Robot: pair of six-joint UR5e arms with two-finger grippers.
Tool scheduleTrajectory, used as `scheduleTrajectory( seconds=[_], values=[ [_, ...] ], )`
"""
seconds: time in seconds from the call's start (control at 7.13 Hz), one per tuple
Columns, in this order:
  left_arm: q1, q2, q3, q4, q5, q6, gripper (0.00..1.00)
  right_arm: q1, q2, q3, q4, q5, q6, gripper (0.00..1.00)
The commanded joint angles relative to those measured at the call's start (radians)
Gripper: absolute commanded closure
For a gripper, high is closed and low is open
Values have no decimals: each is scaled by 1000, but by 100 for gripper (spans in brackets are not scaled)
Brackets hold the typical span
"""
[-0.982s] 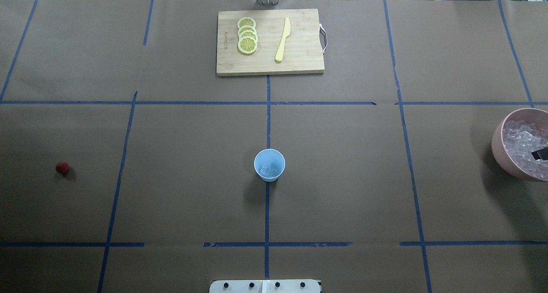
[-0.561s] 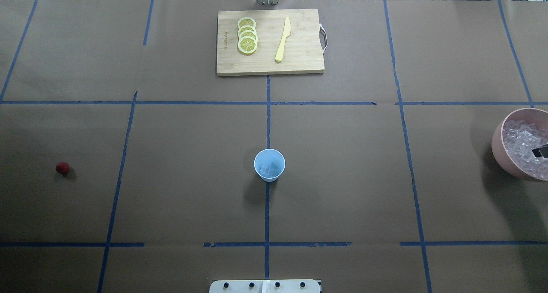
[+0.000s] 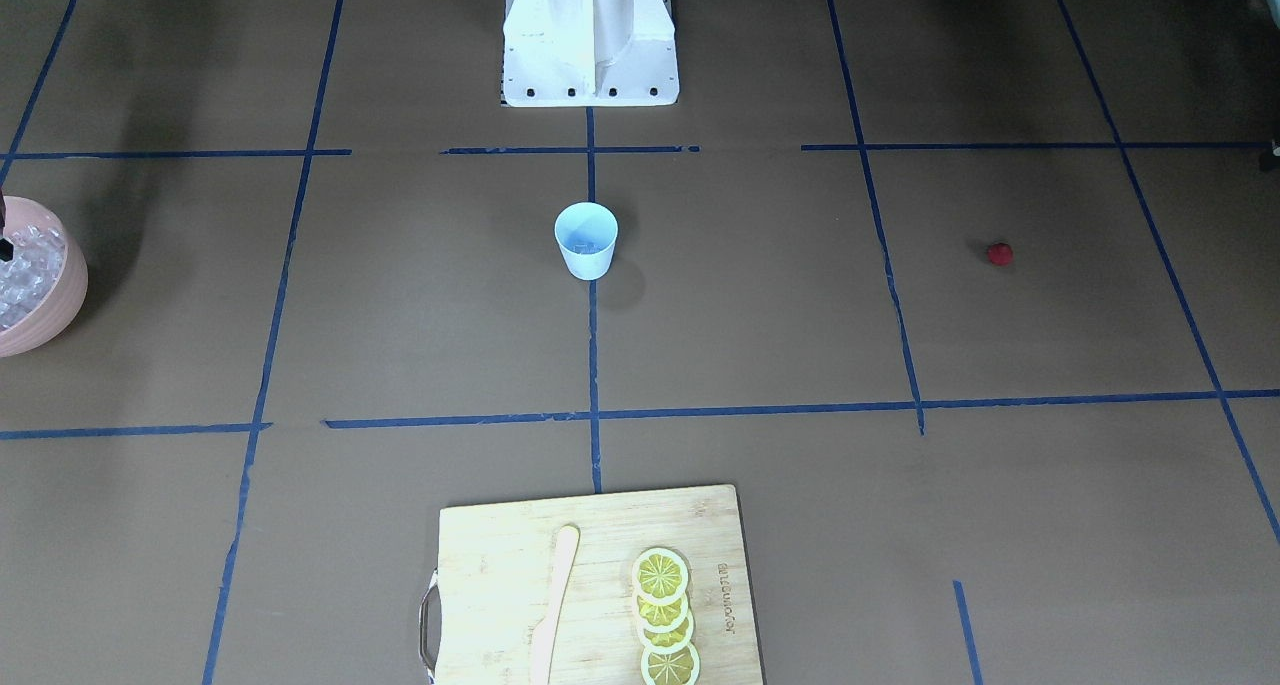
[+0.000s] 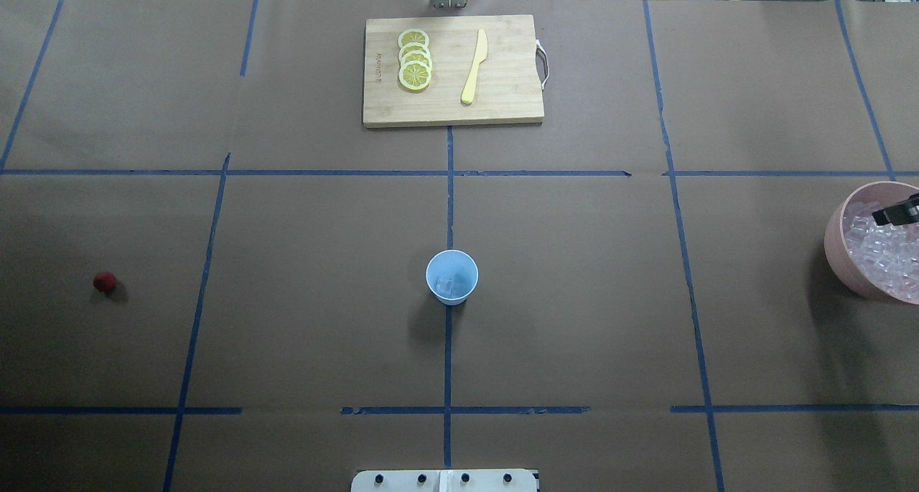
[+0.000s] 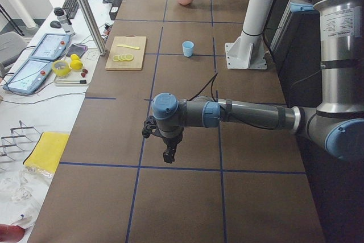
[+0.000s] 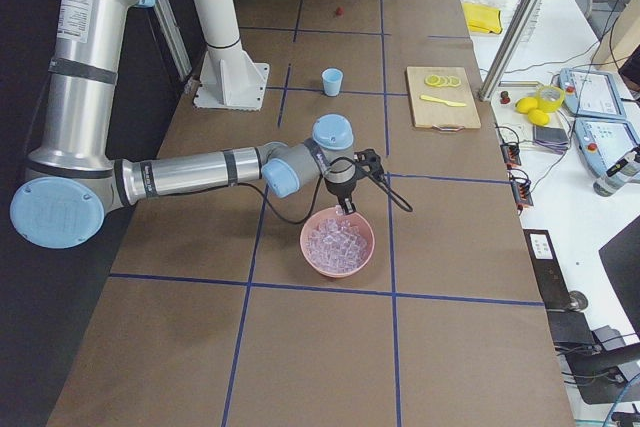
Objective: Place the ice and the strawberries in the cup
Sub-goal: 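Lower the right gripper into the bowl and grasp ice cubes, then lift the ice with the right gripper and carry it over the cup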
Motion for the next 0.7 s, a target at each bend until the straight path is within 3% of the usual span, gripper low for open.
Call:
scheduleTrajectory(
  seconds=[0.0,0.42,0.56],
  values=[
    [0,0,0,0,0,0,0,-7,172,73,-261,1,44,98],
    [0,0,0,0,0,0,0,-176,362,71,-314,-13,322,98],
    [0,0,0,0,0,0,0,-244,465,68,-395,-65,410,98]
  ],
)
